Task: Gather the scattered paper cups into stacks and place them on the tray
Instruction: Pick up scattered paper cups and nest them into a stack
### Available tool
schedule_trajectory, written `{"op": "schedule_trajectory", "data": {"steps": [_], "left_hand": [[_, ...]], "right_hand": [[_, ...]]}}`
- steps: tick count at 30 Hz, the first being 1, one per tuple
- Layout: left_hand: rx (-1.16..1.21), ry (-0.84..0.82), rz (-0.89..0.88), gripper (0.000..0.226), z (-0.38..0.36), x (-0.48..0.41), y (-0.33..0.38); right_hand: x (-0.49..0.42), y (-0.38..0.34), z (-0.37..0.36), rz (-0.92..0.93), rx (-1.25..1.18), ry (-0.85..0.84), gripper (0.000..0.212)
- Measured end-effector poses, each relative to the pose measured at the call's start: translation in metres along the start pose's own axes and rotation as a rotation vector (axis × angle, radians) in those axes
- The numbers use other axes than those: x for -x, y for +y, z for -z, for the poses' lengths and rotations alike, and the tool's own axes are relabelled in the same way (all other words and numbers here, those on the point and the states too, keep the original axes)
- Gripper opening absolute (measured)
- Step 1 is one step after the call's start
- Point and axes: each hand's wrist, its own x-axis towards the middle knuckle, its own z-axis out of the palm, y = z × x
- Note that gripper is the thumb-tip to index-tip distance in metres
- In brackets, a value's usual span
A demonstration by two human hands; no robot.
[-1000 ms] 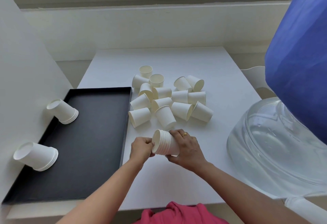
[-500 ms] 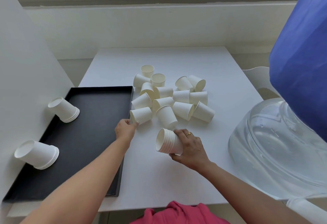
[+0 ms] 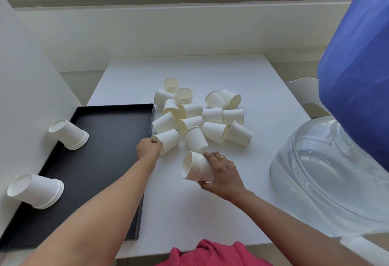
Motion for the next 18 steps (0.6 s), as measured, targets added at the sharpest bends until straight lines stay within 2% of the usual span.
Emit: {"op": "schedule_trajectory", "data": {"steps": [5, 14, 18], "left_hand": [[-0.024, 0.017, -0.06, 0.012, -0.003, 0.009, -0.003], [0.009, 0.096, -0.337, 0.017, 0.011, 0.034, -0.004], [0.039, 0.07, -0.489, 0.014, 0.015, 0.052, -0.001]], "right_hand": [[0.0, -0.003, 0.0, -0.088, -0.088, -0.033, 0.069], [-0.002, -0.007, -0.002, -0.242, -0.221, -0.072, 0.071], [-0.004, -0.011, -0.002, -0.306, -0.323, -0.055, 0.07]]}}
